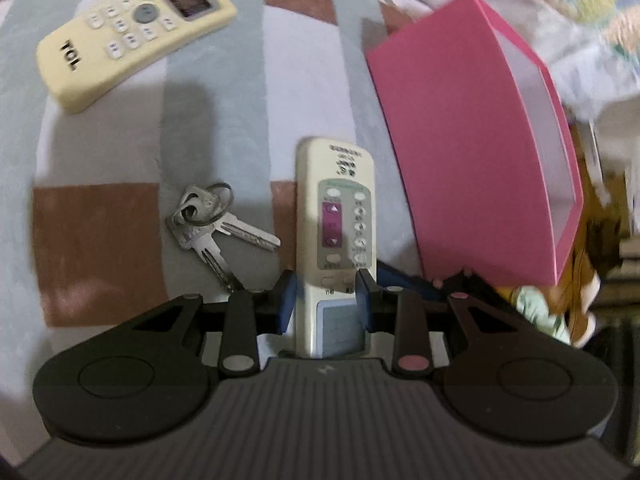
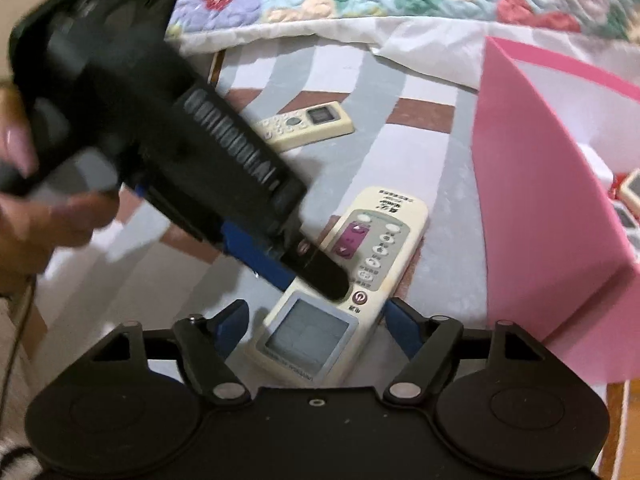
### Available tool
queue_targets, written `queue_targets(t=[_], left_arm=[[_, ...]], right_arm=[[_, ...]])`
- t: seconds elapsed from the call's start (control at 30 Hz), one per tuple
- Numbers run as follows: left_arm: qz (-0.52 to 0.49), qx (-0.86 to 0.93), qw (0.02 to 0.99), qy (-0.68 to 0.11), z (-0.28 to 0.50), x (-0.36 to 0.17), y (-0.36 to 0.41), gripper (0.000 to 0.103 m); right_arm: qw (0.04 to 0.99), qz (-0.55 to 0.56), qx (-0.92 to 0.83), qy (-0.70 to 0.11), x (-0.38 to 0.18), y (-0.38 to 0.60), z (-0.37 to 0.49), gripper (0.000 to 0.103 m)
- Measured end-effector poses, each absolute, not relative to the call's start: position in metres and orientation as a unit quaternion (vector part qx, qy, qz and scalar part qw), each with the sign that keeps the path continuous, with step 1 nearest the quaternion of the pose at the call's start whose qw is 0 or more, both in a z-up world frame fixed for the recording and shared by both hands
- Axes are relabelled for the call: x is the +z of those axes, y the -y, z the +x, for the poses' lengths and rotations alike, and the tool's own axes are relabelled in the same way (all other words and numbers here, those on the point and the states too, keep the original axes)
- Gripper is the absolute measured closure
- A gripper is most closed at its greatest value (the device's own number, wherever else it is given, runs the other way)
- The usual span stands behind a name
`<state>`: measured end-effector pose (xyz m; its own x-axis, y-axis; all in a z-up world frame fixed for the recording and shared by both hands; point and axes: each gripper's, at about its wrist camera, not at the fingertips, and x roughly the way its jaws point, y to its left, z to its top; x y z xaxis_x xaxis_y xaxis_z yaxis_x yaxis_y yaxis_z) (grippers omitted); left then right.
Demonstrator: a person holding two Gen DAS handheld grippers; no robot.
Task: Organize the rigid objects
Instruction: 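Close the left gripper on the large white remote's end and lift it, then carry the large white remote into the pink box and release it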
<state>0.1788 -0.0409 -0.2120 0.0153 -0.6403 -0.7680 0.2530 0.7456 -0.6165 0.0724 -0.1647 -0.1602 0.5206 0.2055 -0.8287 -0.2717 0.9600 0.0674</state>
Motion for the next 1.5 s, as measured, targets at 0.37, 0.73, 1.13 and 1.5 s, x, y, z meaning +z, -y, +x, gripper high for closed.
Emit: queue_targets(t=[0.37, 0.73, 1.13, 1.5], left_arm=[[-0.139, -0.291, 0.752, -0.575, 0.139, -0.199, 0.046, 0.068], [-0.054, -0.288, 0.808, -0.510, 0.098, -0.161, 0.061, 0.068], [-0.063, -0.315, 0.835, -0.446, 0.086, -0.053, 0.068, 0.068], [-0.016, -0.358, 0.820, -0.445, 0.112, -0.011, 0.181, 0.068]], right_arm=[[0.880, -0.033, 0.108, -0.461, -0.156, 0.174, 0.074, 0.037], [0.897, -0.068, 0.142, -0.413, -0.131, 0.167, 0.043, 0.038], [0.928, -0.088, 0.144, -0.331, -0.035, 0.189, 0.034, 0.039], [0.922, -0.046, 0.117, -0.366, 0.008, 0.296, 0.071, 0.039]])
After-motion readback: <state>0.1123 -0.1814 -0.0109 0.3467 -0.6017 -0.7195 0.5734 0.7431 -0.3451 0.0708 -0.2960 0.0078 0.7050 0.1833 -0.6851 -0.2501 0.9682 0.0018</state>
